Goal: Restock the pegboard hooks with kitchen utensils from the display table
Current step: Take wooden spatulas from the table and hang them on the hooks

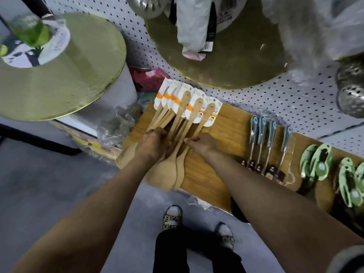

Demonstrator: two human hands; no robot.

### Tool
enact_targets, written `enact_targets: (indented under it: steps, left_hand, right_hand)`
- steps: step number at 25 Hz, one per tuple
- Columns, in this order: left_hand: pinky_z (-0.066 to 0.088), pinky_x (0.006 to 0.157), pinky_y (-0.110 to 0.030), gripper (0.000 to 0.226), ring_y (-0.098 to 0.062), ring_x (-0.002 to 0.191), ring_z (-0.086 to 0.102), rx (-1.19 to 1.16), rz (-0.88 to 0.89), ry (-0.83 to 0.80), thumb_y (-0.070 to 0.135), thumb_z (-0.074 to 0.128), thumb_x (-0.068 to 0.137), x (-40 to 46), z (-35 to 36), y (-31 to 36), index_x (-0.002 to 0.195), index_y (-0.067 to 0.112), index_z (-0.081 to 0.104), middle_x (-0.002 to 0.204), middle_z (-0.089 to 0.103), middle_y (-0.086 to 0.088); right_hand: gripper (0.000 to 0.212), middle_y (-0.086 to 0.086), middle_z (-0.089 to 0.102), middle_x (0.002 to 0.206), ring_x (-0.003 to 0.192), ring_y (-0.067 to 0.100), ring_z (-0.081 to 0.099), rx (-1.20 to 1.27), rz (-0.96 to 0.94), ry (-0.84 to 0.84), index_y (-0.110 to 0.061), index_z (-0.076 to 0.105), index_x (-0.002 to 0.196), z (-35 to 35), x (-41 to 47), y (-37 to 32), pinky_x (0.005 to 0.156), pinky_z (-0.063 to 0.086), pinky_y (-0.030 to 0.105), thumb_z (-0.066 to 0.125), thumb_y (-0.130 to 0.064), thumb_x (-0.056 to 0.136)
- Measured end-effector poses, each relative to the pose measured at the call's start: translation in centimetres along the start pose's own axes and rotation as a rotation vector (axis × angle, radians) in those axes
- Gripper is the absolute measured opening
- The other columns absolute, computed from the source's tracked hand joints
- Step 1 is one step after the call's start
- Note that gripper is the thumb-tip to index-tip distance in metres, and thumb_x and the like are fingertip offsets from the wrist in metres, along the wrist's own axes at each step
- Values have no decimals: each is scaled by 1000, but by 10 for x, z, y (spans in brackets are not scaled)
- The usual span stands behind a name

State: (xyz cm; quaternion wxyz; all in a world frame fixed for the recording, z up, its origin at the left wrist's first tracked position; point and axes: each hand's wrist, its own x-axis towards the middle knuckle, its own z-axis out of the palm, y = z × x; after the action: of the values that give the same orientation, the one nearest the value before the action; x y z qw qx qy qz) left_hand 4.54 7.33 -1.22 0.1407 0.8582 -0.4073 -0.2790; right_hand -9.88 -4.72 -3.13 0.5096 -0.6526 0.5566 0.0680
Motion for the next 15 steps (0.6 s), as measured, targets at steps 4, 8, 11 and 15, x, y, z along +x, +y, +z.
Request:
enact_targets:
  steps: [4, 8, 11, 15]
  left_hand:
    - [52, 87, -42, 35, -29, 103, 62, -40, 12, -43, 39, 66, 82, 26, 3, -23, 114, 28, 58, 111, 66, -6]
    - [52, 86, -43, 38, -29, 103, 60, -83, 59, -57, 39, 67, 80, 35, 9, -28, 113, 23, 58, 112, 65, -7]
    - [53, 87, -42, 40, -27, 102, 61, -106, 44, -65, 43, 67, 80, 41, 12, -25, 113, 24, 57, 112, 65, -6]
    - [53, 87, -42, 39, -28, 102, 62, -95, 13, -20, 45, 69, 81, 49, 18, -12, 111, 22, 58, 108, 68, -6]
  right_hand:
    - [37, 13, 74, 91, 80, 26, 72, 89, 151, 54, -9, 72, 86, 45, 39, -9, 71, 62, 38, 71, -46, 83]
    - [20, 6, 73, 79, 68, 18, 70, 245, 250, 93, -13, 67, 74, 38, 27, -10, 61, 61, 28, 73, -28, 85]
    - [18, 4, 69, 74, 65, 17, 67, 475, 240, 127, -13, 63, 75, 29, -1, -5, 72, 62, 35, 77, -17, 84]
    - [15, 4, 64, 73, 54, 10, 58, 569, 247, 166, -7, 64, 84, 20, -28, 1, 51, 50, 18, 77, -15, 86]
